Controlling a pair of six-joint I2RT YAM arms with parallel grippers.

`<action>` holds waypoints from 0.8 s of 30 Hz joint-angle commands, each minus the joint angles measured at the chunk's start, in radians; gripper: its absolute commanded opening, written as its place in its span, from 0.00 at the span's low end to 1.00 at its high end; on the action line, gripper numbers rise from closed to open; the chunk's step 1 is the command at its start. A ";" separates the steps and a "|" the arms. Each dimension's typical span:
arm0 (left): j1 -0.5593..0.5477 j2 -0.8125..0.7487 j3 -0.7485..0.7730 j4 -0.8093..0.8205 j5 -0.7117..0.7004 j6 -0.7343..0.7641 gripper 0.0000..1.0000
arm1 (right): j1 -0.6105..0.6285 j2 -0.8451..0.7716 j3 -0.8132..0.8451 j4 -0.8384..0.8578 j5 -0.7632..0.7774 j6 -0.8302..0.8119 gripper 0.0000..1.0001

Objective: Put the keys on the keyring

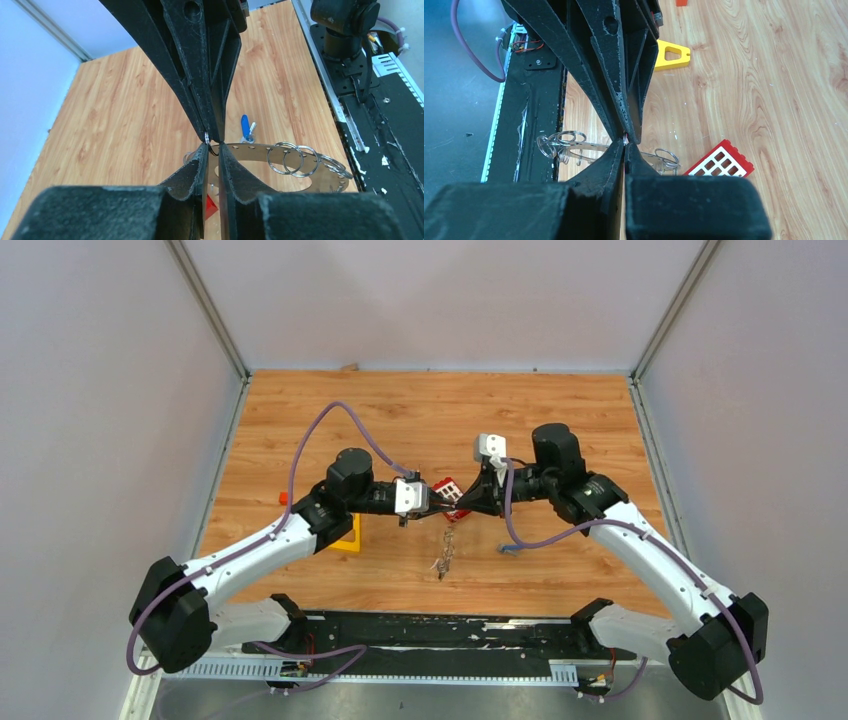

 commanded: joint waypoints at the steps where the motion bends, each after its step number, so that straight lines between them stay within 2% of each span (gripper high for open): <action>1: -0.005 -0.020 0.002 0.072 0.007 -0.036 0.16 | -0.013 -0.023 -0.011 0.122 -0.074 0.049 0.00; 7: -0.006 -0.020 0.000 0.053 -0.006 -0.030 0.07 | -0.029 -0.029 -0.026 0.146 -0.087 0.069 0.00; 9: -0.005 -0.019 0.003 0.045 -0.007 -0.029 0.00 | -0.033 -0.029 -0.030 0.149 -0.085 0.070 0.00; 17: -0.006 -0.017 0.078 -0.100 -0.018 -0.026 0.00 | -0.034 -0.023 -0.039 0.136 -0.016 0.054 0.00; 19: -0.007 -0.016 0.109 -0.160 -0.030 -0.008 0.00 | -0.033 -0.018 -0.040 0.127 0.009 0.043 0.03; 24: -0.016 -0.010 0.180 -0.304 -0.072 0.015 0.00 | -0.032 -0.011 -0.042 0.129 0.046 0.042 0.17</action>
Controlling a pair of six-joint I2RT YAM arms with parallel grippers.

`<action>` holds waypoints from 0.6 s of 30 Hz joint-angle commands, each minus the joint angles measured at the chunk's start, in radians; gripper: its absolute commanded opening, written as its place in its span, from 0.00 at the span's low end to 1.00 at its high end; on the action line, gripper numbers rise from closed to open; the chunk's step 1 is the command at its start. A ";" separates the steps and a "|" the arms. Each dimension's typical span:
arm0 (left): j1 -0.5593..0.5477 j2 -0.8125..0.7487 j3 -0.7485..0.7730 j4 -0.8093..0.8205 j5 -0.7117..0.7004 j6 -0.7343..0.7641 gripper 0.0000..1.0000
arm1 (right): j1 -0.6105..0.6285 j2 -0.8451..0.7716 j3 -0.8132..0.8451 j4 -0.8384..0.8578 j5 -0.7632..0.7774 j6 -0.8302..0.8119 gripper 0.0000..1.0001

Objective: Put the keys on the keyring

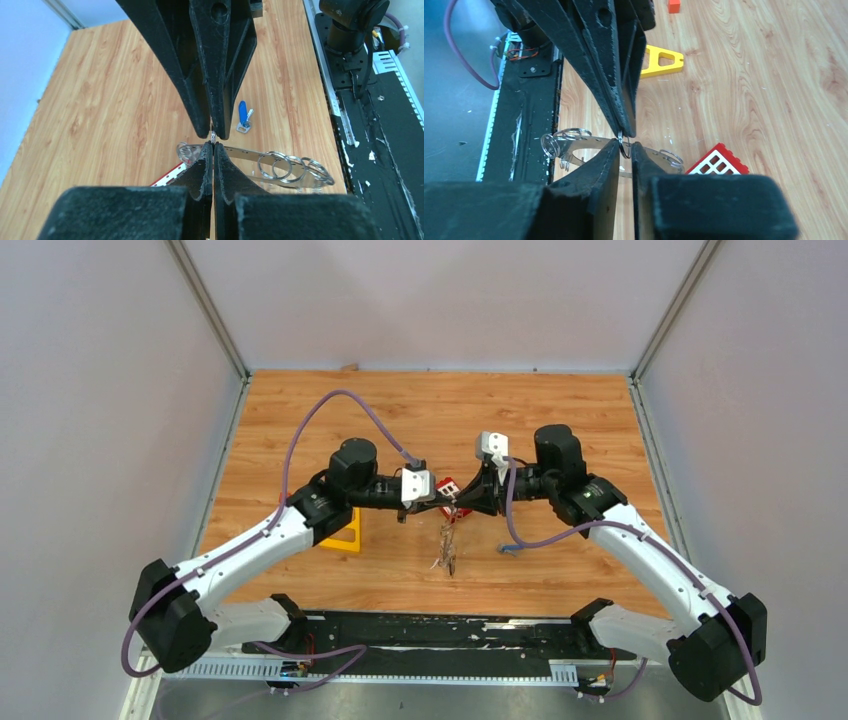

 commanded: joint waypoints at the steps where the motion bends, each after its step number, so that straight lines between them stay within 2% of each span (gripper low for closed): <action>1: -0.017 -0.006 0.097 -0.144 -0.016 0.035 0.00 | -0.007 -0.001 0.000 0.036 0.066 -0.007 0.19; 6: -0.036 0.019 0.148 -0.256 -0.057 0.060 0.00 | -0.001 0.003 0.008 0.031 0.060 -0.017 0.28; 10: -0.050 0.055 0.206 -0.339 -0.100 0.058 0.00 | 0.008 0.001 0.016 0.017 0.044 -0.037 0.30; 18: -0.057 0.114 0.307 -0.441 -0.121 0.000 0.00 | 0.030 0.009 0.020 -0.011 0.019 -0.079 0.16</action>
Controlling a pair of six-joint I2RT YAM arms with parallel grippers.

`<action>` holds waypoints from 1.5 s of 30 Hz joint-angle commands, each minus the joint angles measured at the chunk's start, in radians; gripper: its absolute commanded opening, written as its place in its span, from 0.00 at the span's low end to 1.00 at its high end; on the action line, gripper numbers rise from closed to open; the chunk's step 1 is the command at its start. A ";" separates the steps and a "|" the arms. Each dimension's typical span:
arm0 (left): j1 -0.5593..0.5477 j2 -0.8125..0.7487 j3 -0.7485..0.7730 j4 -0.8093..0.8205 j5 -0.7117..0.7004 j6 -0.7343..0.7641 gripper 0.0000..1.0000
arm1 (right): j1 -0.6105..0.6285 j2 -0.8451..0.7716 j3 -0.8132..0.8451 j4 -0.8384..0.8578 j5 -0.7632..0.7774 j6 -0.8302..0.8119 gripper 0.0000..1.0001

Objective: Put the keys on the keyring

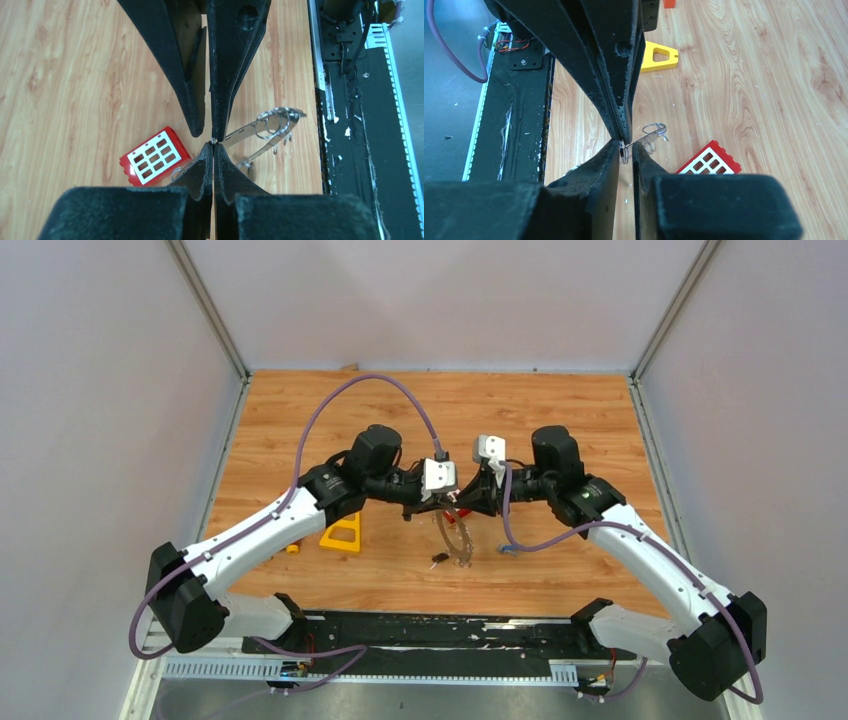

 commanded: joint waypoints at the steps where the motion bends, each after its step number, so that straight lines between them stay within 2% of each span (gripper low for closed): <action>1: -0.006 0.010 0.081 -0.059 -0.006 -0.038 0.00 | 0.016 0.010 0.020 -0.003 -0.025 -0.039 0.14; 9: -0.006 0.004 0.097 -0.080 0.002 -0.048 0.00 | 0.016 0.022 0.016 -0.031 -0.027 -0.072 0.16; 14: -0.006 0.003 0.095 -0.093 0.010 -0.038 0.00 | 0.016 0.020 0.022 -0.028 -0.034 -0.074 0.05; 18: -0.006 0.003 0.094 -0.092 0.015 -0.036 0.00 | 0.017 0.017 0.017 -0.020 -0.044 -0.072 0.00; 25: -0.004 -0.001 0.099 -0.082 0.030 -0.032 0.00 | 0.016 -0.026 -0.016 0.051 -0.026 -0.031 0.00; 30: 0.024 -0.050 0.060 -0.055 0.062 0.004 0.34 | 0.007 -0.053 -0.006 0.085 -0.025 0.033 0.00; 34: 0.072 -0.130 -0.050 0.119 0.126 -0.031 0.50 | -0.004 -0.051 0.000 0.131 -0.066 0.100 0.00; 39: 0.097 -0.185 -0.132 0.238 0.192 -0.044 0.54 | -0.019 -0.032 -0.003 0.227 -0.115 0.220 0.00; 45: 0.111 -0.198 -0.178 0.326 0.218 -0.084 0.46 | -0.029 -0.004 -0.035 0.393 -0.152 0.352 0.00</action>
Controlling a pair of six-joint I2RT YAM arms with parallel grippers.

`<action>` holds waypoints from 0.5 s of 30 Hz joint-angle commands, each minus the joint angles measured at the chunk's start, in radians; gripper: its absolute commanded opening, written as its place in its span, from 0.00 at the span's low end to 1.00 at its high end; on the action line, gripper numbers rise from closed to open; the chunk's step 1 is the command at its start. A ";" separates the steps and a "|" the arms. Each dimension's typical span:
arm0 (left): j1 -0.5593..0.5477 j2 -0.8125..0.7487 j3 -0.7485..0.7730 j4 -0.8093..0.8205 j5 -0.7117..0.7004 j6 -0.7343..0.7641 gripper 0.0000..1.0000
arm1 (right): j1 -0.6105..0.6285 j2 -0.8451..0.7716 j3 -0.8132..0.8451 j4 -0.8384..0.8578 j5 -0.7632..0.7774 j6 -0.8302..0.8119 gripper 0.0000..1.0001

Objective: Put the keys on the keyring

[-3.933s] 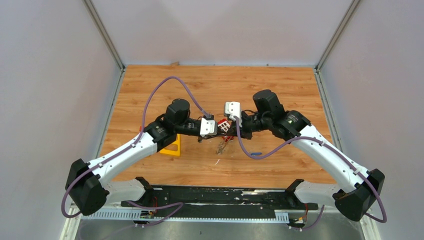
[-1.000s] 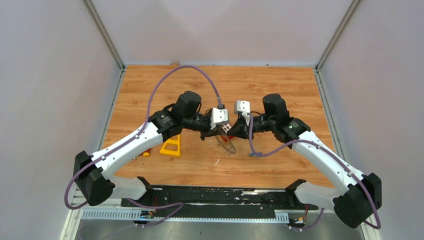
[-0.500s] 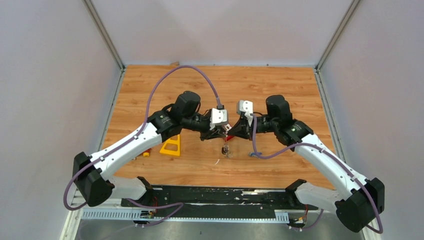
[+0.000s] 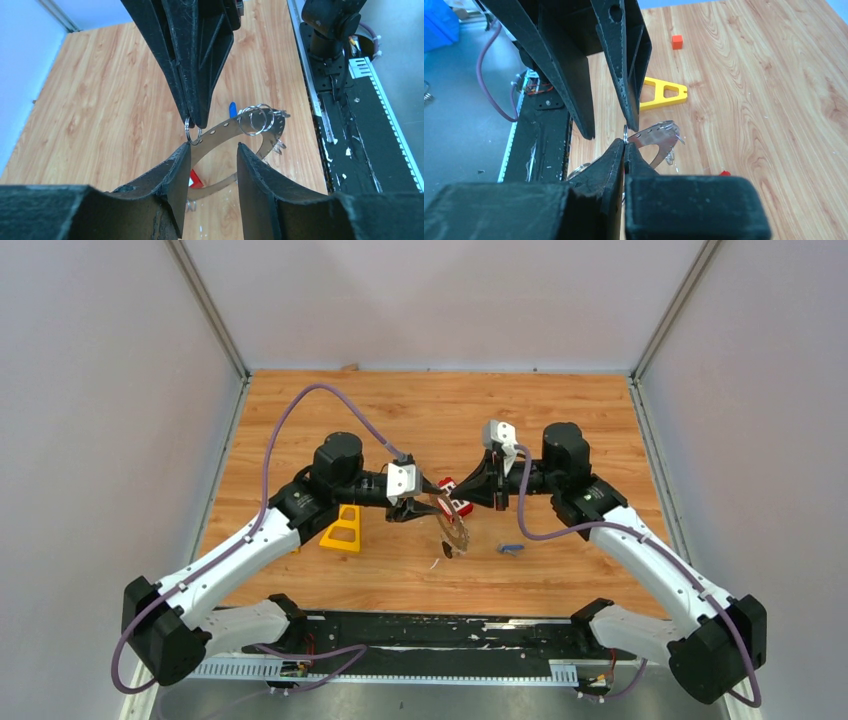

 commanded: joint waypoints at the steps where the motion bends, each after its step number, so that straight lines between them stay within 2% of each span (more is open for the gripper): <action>1: 0.012 -0.024 -0.032 0.143 0.053 -0.056 0.45 | -0.008 0.020 -0.014 0.208 -0.071 0.144 0.00; 9: 0.019 -0.023 -0.065 0.222 0.053 -0.090 0.37 | -0.007 0.042 -0.046 0.303 -0.110 0.220 0.00; 15: 0.019 -0.010 -0.079 0.263 0.058 -0.128 0.17 | -0.009 0.042 -0.052 0.307 -0.103 0.218 0.00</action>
